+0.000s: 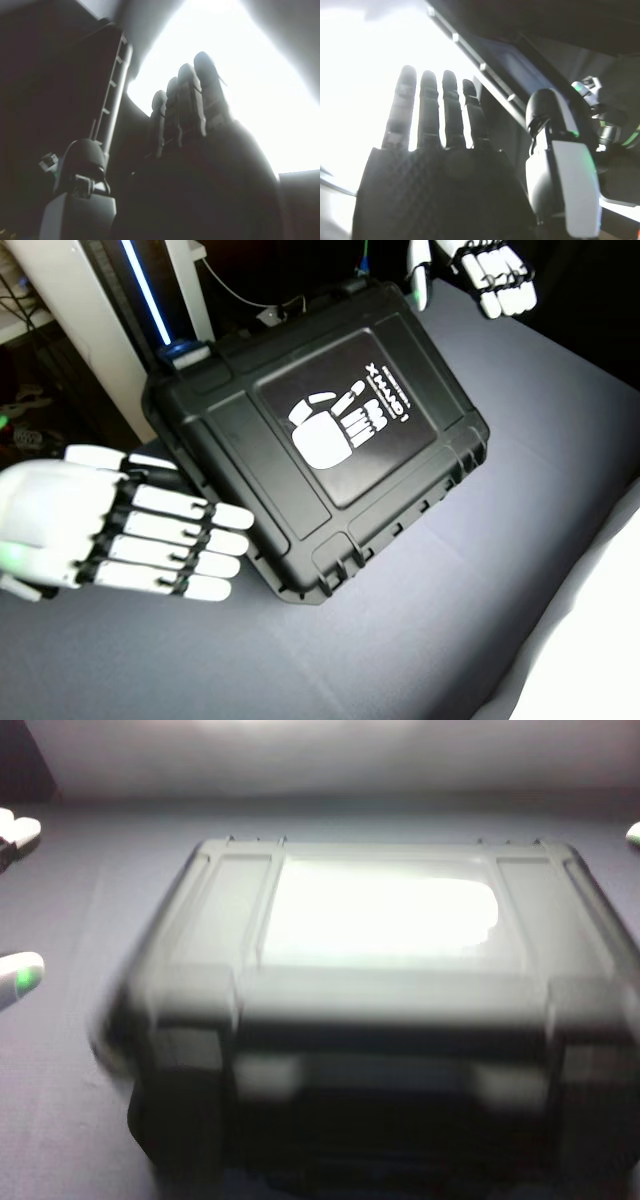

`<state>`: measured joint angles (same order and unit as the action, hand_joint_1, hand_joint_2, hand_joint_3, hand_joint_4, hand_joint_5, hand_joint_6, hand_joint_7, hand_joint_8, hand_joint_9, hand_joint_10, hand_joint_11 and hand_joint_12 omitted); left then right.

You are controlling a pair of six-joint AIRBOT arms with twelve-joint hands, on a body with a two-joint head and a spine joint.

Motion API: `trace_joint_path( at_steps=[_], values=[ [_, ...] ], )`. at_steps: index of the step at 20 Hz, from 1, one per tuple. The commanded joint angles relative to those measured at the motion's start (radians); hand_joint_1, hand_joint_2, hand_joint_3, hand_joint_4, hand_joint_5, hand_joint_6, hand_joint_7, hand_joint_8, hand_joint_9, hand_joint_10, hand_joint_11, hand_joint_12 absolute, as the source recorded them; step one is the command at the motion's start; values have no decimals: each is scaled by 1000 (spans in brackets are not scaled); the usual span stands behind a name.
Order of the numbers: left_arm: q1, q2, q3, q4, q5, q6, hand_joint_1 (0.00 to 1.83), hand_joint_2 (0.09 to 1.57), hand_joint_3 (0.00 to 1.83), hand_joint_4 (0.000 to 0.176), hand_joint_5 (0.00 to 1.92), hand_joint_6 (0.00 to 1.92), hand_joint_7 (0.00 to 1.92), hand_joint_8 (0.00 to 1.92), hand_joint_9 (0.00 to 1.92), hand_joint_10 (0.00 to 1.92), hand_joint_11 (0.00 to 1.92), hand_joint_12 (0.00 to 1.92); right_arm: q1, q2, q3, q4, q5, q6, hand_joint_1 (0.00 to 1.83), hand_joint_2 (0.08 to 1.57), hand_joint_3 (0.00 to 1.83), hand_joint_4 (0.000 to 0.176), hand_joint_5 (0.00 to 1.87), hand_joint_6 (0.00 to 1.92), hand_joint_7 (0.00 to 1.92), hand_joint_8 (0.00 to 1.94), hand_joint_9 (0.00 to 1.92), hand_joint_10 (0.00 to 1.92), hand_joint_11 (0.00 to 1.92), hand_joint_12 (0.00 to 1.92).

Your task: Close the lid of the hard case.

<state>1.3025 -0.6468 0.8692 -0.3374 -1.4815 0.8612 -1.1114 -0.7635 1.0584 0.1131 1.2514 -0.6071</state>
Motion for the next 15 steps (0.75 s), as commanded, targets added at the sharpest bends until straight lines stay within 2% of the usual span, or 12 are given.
trace_joint_path(
  at_steps=[1,2,3,4,7,9,10,11,12,13,14,15],
  values=[
    [-4,-7,1,-22,-169,-5,0,1293,0,0,162,1,173,0,187,1,61,248,-8,11,-5,37,198,-1,236,1263,0,54,183,0,201,0,152,0,117,71],
    [-6,-12,1,-19,-183,-6,0,1275,0,0,138,0,153,0,172,0,59,252,-31,17,-9,62,235,-7,191,1237,0,106,187,0,222,5,181,6,107,187],
    [-8,-17,2,-18,-197,-8,0,1328,3,0,95,0,92,1,98,0,11,170,-46,20,-10,84,264,-12,225,1294,8,50,157,0,179,0,138,0,28,308],
    [-12,-25,3,-18,-214,-8,0,1341,6,0,114,11,104,10,114,11,33,168,-56,20,-9,102,289,-15,251,1325,11,9,148,0,163,0,130,0,5,333],
    [-46,-68,22,-19,-236,-14,0,1332,0,0,145,3,150,7,152,9,49,184,-56,5,-6,106,338,-20,266,1330,2,0,156,6,162,7,135,8,2,299],
    [-81,-98,39,-14,-238,-24,12,1334,0,0,149,3,155,6,149,4,48,185,-56,-9,-5,106,378,-24,391,1331,0,0,186,1,191,2,166,2,23,357],
    [-111,-118,54,-6,-235,-33,124,1287,0,0,102,0,86,0,50,0,9,47,-55,-18,-7,106,410,-24,405,1312,0,0,178,0,203,6,184,9,55,372],
    [-152,-143,74,12,-229,-48,153,1265,0,0,61,0,16,0,9,0,1,9,-54,-29,-8,106,442,-24,567,1293,0,0,190,4,215,7,203,11,72,376],
    [-185,-164,91,29,-224,-68,160,1236,0,10,47,0,2,0,1,0,0,1,-50,-38,-8,106,468,-24,645,1271,0,0,204,7,222,7,231,17,107,391],
    [-209,-182,107,42,-223,-90,104,1216,0,0,9,0,0,0,0,0,0,0,-45,-47,-8,104,493,-24,631,1268,0,0,166,1,194,1,230,3,95,495],
    [-227,-199,120,49,-227,-113,66,1216,0,0,10,3,0,0,0,0,0,0,-37,-55,-7,100,511,-24,514,1255,0,0,191,1,270,3,292,5,126,566],
    [-232,-213,126,50,-240,-128,39,1200,0,0,33,9,5,1,0,0,0,0,-13,-63,-8,83,511,-24,398,1269,2,21,198,1,358,9,388,10,153,725]
  ],
)
